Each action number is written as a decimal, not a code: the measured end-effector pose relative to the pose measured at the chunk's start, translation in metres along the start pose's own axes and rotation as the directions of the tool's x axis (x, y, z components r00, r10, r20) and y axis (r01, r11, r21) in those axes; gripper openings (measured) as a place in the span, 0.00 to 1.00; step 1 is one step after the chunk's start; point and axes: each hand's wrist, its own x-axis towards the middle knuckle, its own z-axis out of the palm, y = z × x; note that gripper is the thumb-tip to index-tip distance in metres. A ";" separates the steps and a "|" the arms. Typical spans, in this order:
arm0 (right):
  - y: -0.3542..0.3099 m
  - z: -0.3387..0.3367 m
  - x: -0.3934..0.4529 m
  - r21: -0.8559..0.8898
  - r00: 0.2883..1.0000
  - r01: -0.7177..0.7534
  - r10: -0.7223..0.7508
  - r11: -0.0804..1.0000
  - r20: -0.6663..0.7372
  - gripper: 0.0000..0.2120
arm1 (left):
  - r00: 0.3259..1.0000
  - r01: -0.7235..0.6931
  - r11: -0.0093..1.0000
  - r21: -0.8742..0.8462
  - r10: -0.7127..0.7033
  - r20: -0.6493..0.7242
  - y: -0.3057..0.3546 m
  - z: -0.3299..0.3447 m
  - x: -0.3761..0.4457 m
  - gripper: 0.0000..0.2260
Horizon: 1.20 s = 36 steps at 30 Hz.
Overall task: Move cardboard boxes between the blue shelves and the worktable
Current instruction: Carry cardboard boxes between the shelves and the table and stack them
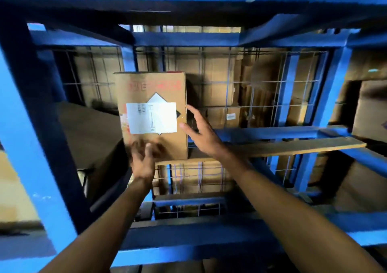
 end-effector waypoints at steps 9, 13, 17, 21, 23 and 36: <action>-0.031 0.021 0.091 -0.448 0.924 0.315 -0.378 0.836 -0.055 0.27 | 0.895 0.434 0.853 -0.288 -0.444 0.035 0.009 -0.002 0.024 0.33; -0.051 0.025 0.129 -0.561 0.927 0.355 -0.358 0.748 0.110 0.32 | 0.886 0.448 0.781 -0.435 -0.453 0.100 0.010 0.006 0.028 0.28; -0.050 0.027 0.152 -0.671 0.954 0.295 -0.247 0.680 0.170 0.38 | 0.869 0.477 0.711 -0.517 -0.472 0.152 0.006 0.011 0.036 0.31; -0.045 0.015 0.152 -0.767 0.936 0.297 -0.331 0.569 0.117 0.38 | 0.861 0.492 0.686 -0.536 -0.475 0.182 0.006 0.015 0.039 0.25; -0.045 0.006 0.149 -0.783 0.932 0.275 -0.356 0.558 0.073 0.36 | 0.873 0.470 0.710 -0.524 -0.460 0.161 0.007 0.017 0.037 0.23; 0.039 -0.125 0.064 -0.343 0.923 -0.007 -0.125 0.939 -0.363 0.35 | 0.976 0.166 0.766 -0.621 -0.216 -0.004 0.052 0.071 0.024 0.32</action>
